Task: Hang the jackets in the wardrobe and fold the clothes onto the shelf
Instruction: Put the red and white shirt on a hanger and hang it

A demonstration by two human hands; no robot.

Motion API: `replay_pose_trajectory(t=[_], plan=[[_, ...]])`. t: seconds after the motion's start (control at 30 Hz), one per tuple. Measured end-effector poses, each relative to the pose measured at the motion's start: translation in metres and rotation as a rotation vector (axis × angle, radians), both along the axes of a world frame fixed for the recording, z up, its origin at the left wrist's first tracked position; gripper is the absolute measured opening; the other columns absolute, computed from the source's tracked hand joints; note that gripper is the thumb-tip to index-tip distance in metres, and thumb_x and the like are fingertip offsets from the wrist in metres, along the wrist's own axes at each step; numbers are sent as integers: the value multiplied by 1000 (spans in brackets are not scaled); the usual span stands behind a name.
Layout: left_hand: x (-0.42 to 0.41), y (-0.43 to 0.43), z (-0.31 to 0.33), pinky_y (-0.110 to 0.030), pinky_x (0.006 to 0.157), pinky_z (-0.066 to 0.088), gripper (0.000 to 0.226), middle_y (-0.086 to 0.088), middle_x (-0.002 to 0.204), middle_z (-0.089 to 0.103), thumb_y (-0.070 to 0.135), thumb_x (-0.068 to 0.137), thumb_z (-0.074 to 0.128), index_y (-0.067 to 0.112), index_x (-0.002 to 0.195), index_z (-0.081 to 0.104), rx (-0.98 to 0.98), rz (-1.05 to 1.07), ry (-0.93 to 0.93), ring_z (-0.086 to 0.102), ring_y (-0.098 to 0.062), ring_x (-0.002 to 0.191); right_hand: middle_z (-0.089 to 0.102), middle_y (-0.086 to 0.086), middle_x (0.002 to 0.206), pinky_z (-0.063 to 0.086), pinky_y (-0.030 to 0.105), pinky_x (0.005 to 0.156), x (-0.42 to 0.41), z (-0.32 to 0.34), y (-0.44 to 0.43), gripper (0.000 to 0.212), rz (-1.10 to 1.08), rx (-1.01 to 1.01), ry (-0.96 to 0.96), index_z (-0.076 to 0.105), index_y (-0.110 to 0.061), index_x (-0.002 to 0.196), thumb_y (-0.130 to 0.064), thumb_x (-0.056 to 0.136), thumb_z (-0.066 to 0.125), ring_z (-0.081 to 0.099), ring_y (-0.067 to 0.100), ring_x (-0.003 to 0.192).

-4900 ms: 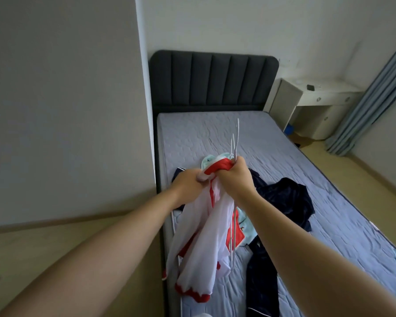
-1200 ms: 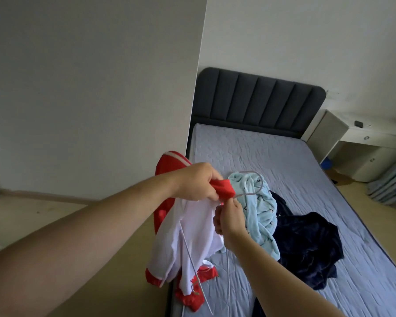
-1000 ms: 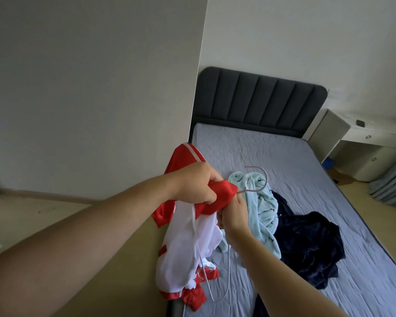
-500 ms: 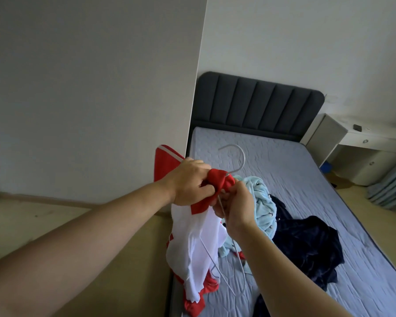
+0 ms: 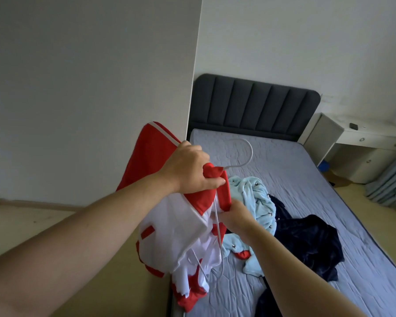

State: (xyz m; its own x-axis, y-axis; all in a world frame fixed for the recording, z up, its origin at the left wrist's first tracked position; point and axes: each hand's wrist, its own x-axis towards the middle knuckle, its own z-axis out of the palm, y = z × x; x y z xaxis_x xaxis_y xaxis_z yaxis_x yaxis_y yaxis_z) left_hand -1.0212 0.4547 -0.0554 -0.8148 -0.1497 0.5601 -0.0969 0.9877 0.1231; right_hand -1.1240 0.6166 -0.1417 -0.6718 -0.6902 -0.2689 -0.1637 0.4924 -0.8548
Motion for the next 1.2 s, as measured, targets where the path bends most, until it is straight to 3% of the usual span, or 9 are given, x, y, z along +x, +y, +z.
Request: replay_pose_trajectory(t=[0.17,0.3,0.5,0.6,0.7,0.83,0.9,1.03,1.2], plan=[[9,-23,3,-39,79,42,58,4,58,53,69,78,58,16,56,55,-136,127,-13,50,-18,63,59,-9,55,41,21,47,-12,-12,-4,32,-35,179,261,63,-19,73,-44,93,60,56,7,49],[16,-33,3,-37,75,39,54,10,56,44,69,74,67,31,52,36,-164,168,35,53,-20,64,59,-4,58,49,27,59,-21,1,-17,41,-31,150,343,59,-15,77,-46,101,45,63,19,62],[31,-55,12,-37,80,40,67,8,71,64,93,66,46,29,68,66,-153,346,15,52,-17,73,54,-6,84,44,32,60,-28,25,-22,49,268,338,691,43,-25,99,-54,77,76,56,18,73],[36,-58,12,-37,79,36,64,6,67,60,90,66,52,26,62,58,-119,432,48,52,-19,74,56,-2,85,46,36,61,-25,40,-33,36,225,461,951,47,-23,102,-52,89,64,52,22,69],[42,-60,8,-38,80,37,63,2,70,65,86,65,59,23,64,60,-59,501,76,58,-22,78,48,-7,72,36,29,52,-22,55,-42,45,118,524,1099,48,-27,91,-72,86,52,48,17,58],[54,-67,2,-35,74,33,60,5,62,58,87,65,58,29,59,50,15,531,102,58,-22,75,55,-5,81,42,29,57,-24,67,-51,40,354,607,890,52,-25,95,-51,77,77,56,17,70],[61,-74,-1,-34,72,28,61,8,58,47,88,65,57,29,56,45,35,543,100,56,-22,73,63,1,93,50,33,67,-23,68,-55,29,376,655,886,60,-17,100,-33,81,74,62,24,82],[76,-90,-10,-35,72,26,65,9,57,44,88,65,57,24,55,52,83,605,81,58,-24,75,66,9,103,51,37,74,-20,61,-58,29,254,676,869,63,-10,104,-35,90,66,64,31,94],[90,-107,-26,-35,74,30,63,9,56,47,89,63,56,27,53,50,228,650,70,56,-23,72,71,18,96,58,43,81,-15,47,-66,31,-145,253,206,67,3,101,-27,96,61,69,35,90]])
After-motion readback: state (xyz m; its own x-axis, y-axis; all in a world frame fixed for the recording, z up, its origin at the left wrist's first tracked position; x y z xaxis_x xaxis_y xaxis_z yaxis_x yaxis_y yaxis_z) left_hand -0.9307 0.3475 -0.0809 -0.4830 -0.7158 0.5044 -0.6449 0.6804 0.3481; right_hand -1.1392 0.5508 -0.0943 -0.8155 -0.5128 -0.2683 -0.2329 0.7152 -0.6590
